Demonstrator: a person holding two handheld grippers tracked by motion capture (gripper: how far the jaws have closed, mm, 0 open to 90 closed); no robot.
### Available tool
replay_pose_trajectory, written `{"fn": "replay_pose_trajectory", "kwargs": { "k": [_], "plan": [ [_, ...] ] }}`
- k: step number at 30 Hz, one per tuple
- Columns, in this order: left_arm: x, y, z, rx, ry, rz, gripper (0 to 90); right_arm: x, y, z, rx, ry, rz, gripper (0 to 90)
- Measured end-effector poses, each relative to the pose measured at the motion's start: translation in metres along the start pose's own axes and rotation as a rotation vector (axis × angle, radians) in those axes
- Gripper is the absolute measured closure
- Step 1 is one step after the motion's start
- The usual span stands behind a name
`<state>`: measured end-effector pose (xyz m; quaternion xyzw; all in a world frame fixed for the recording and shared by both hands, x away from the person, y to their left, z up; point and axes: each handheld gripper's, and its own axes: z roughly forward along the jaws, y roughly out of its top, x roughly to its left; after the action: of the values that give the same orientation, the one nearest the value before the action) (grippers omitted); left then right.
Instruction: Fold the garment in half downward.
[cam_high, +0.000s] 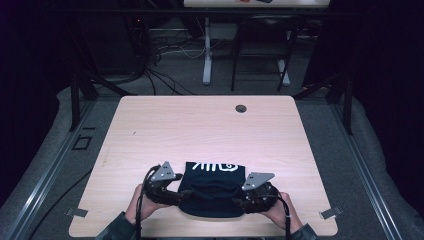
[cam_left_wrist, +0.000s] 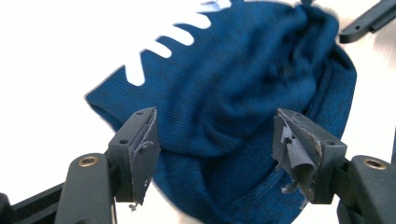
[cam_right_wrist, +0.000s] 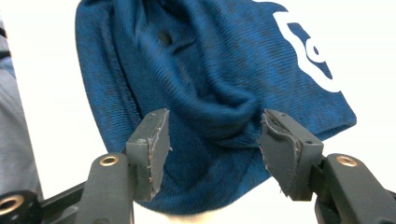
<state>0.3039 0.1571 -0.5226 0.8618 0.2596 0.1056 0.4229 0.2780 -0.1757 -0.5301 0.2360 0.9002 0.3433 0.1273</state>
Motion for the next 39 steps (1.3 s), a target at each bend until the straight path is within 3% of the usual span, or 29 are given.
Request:
{"fn": "replay_pose_trajectory", "kwargs": {
  "k": [4, 8, 10, 11, 13, 15, 19, 21, 26, 29, 30, 32, 35, 37, 39],
  "plan": [
    [0.008, 0.005, -0.003, -0.038, 0.053, -0.016, 30.0, -0.007, 0.001, -0.012, -0.065, -0.019, 0.049, 47.1],
    [0.011, 0.012, 0.014, -0.027, 0.072, -0.017, 30.0, -0.017, 0.013, -0.007, -0.096, -0.082, 0.104, 51.1],
    [0.011, 0.014, 0.020, -0.016, 0.070, -0.013, 30.0, -0.023, 0.018, 0.000, -0.093, -0.086, 0.119, 53.1],
    [0.010, 0.015, 0.030, 0.005, 0.071, -0.007, 30.1, -0.024, 0.020, 0.005, -0.088, -0.088, 0.125, 54.4],
    [0.009, 0.015, 0.035, 0.023, 0.062, 0.001, 30.1, -0.024, 0.021, 0.010, -0.072, -0.078, 0.121, 55.1],
    [0.003, 0.010, 0.043, 0.064, 0.051, 0.034, 30.1, -0.018, 0.020, 0.022, -0.030, -0.071, 0.085, 57.2],
    [-0.002, 0.005, 0.046, 0.088, 0.031, 0.054, 30.0, -0.013, 0.017, 0.026, 0.004, -0.053, 0.055, 57.1],
    [-0.003, 0.000, 0.047, 0.105, 0.014, 0.064, 29.7, -0.010, 0.012, 0.028, 0.013, -0.026, 0.057, 53.1],
    [-0.007, -0.006, 0.049, 0.120, 0.012, 0.066, 28.3, -0.006, 0.005, 0.033, 0.050, -0.036, 0.072, 43.0],
    [-0.011, -0.009, 0.053, 0.146, 0.032, 0.067, 15.5, -0.005, 0.001, 0.036, 0.059, -0.042, 0.073, 40.8],
    [-0.014, -0.012, 0.056, 0.155, 0.057, 0.080, 14.6, -0.003, 0.000, 0.038, 0.053, -0.041, 0.078, 40.0],
    [-0.014, -0.013, 0.058, 0.155, 0.065, 0.070, 12.7, -0.003, 0.000, 0.038, 0.066, -0.053, 0.061, 38.8],
    [-0.012, -0.015, 0.060, 0.163, 0.066, 0.053, 10.4, -0.004, -0.002, 0.040, 0.066, -0.056, 0.093, 32.7],
    [-0.012, -0.016, 0.062, 0.160, 0.071, 0.050, 9.5, -0.007, -0.003, 0.042, 0.083, -0.065, 0.121, 23.3],
    [-0.012, -0.017, 0.063, 0.159, 0.081, 0.052, 8.2, -0.012, -0.005, 0.045, 0.092, -0.060, 0.170, 18.6]
  ]
}}
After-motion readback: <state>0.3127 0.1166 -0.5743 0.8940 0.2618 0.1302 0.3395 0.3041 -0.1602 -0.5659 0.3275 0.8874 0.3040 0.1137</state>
